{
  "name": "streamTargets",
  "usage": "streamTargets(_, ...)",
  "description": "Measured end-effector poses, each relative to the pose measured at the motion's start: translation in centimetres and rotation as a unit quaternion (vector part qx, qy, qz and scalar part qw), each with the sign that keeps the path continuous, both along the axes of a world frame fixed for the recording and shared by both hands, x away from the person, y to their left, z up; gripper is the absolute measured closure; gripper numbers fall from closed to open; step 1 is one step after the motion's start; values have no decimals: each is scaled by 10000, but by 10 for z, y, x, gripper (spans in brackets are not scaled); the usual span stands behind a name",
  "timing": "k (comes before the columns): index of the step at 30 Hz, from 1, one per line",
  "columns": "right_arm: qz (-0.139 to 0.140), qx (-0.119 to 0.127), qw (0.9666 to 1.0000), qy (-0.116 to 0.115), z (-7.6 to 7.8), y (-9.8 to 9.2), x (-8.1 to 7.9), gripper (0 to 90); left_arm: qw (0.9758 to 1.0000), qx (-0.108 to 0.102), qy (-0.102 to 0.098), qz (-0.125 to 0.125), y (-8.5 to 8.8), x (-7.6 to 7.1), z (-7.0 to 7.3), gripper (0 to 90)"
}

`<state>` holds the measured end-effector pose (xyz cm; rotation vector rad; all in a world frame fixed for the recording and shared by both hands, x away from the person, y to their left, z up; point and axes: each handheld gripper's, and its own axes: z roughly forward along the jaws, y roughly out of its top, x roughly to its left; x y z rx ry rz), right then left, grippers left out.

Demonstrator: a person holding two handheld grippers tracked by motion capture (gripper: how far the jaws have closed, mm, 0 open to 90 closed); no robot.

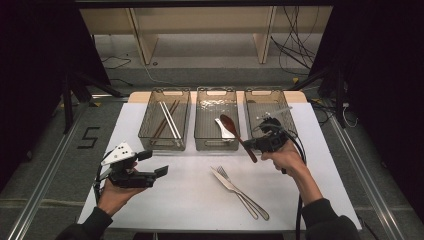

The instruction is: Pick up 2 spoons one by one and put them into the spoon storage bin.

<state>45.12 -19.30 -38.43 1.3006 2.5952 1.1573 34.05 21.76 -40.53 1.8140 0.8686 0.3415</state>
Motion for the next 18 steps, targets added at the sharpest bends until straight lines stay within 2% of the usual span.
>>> streamTargets(3,-68,60,9999,-108,7,10,12,859,10000,-44,-22,16,0,0,0,154)
streamTargets(8,-148,-109,9996,-196,18,25,26,858,10000,-52,-25,26,4,0,1,154)
streamTargets(18,-354,-185,9989,-263,22,41,45,858,10000,-53,-57,11,2,-1,2,154)
